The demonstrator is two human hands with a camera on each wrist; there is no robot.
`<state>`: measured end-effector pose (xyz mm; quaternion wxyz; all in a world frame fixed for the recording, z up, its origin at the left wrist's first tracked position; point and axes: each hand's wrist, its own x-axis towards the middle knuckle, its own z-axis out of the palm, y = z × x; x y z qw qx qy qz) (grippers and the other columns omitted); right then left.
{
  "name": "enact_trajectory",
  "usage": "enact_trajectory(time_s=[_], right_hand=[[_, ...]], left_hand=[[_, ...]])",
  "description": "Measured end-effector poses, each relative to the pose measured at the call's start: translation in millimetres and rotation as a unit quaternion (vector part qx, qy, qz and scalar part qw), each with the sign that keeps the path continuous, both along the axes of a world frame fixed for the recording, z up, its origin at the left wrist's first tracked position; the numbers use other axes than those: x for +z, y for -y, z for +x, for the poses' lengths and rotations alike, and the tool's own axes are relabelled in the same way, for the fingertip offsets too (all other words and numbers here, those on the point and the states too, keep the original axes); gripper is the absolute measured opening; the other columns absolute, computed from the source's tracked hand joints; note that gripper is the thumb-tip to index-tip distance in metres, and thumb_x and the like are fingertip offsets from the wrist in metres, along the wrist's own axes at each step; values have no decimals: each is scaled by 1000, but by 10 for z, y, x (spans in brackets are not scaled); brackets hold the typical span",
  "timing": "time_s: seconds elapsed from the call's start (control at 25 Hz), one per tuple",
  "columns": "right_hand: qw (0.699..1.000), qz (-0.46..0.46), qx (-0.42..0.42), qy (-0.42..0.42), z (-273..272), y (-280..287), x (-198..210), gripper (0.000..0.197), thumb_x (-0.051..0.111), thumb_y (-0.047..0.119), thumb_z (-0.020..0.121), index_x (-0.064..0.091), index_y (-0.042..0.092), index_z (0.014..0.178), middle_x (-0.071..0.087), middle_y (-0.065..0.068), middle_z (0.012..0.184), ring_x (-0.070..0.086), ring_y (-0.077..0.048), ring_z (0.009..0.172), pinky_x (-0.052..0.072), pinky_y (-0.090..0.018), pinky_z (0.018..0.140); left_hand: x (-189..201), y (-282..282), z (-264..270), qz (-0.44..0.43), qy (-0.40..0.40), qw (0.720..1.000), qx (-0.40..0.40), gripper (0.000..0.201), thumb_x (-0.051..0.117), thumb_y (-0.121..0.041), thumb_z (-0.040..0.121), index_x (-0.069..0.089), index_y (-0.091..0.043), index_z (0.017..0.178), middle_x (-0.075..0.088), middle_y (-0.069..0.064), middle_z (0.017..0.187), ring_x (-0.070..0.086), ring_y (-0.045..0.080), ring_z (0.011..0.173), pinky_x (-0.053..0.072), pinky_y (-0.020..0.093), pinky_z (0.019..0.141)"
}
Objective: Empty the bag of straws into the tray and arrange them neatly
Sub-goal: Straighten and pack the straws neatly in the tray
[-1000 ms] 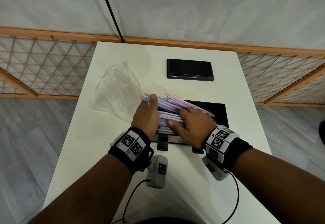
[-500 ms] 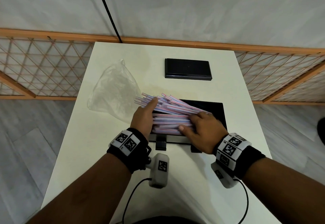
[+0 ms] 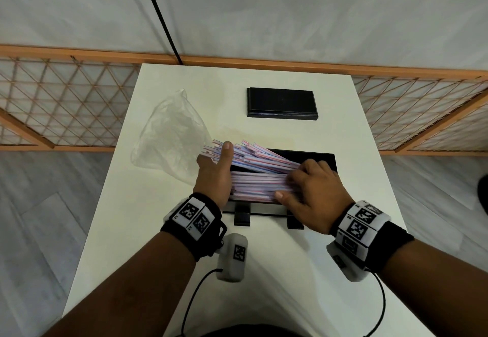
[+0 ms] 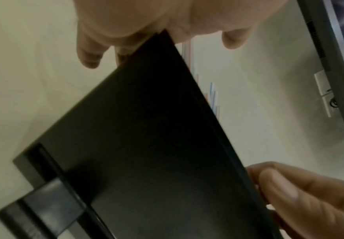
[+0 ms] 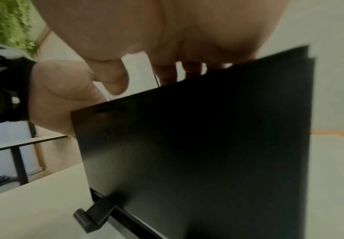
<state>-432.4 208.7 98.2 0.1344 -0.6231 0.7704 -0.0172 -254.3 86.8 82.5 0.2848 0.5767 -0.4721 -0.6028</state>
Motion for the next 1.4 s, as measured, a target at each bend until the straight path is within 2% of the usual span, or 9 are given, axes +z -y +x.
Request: enact_trajectory(time_s=[0.16,0.28,0.4,0.6,0.76,0.88,1.12,1.24,1.4], right_hand=[[995,54,76,41,26,-18,-69,65,29,73,84,61,24,112,55,2,101,53,-30,102,46,-43,88],[989,141,32,-24,109,41,-125,84,18,85,72,53,29,123,54,2,124,48,-27,121,43,-44,100],[987,158,23,8,161,185,-116,90,24,88,65,53,30,128,56,0,128,52,-27,123,45,-45,102],[988,145,23,43,150,244,-12,75,54,80,74,48,37,135,64,4,126,61,-23,118,50,-35,96],[977,176,7,118,197,346,-60,67,55,83,61,60,37,109,69,10,99,67,-17,94,56,-35,85],[978,176,3,113,177,343,-41,62,59,82,65,59,35,105,67,11,95,63,-14,79,54,-29,78],[999,18,9,-47,101,138,74,93,35,95,57,59,30,119,56,3,112,52,-26,107,45,-44,95],[993,99,-12,-57,49,112,45,109,20,102,56,49,29,131,53,0,130,49,-28,120,38,-46,106],[992,121,-23,-39,31,97,5,114,13,103,53,46,30,134,51,0,128,48,-28,120,39,-44,104]], left_hand=[[-49,-58,-41,34,9,999,-3,118,42,-96,53,44,-16,140,63,2,125,63,25,113,48,50,107],[-53,-79,-51,50,31,998,-9,98,44,-86,75,43,-13,139,61,7,128,61,29,114,47,50,107],[-90,-66,-31,54,52,997,-10,78,43,-73,93,41,-11,140,60,9,130,59,30,115,46,49,107],[-67,-90,-43,64,51,997,-9,91,43,-80,85,39,-12,145,58,10,133,57,33,120,44,52,109],[-68,-104,-53,59,29,998,-7,113,37,-94,63,43,-14,142,61,8,134,61,32,118,47,52,106],[-26,-120,-37,51,45,998,-13,107,44,-91,65,43,-13,139,61,6,130,60,31,117,47,51,106],[-76,-72,18,58,3,998,19,105,57,-87,51,53,-13,125,67,4,115,67,26,106,53,54,100],[-142,-41,-19,49,-41,998,23,91,63,-81,57,65,-16,120,74,3,113,71,25,104,55,53,99],[-140,-43,-57,23,-57,998,26,86,63,-77,60,69,-19,123,75,2,114,72,23,106,54,51,102]])
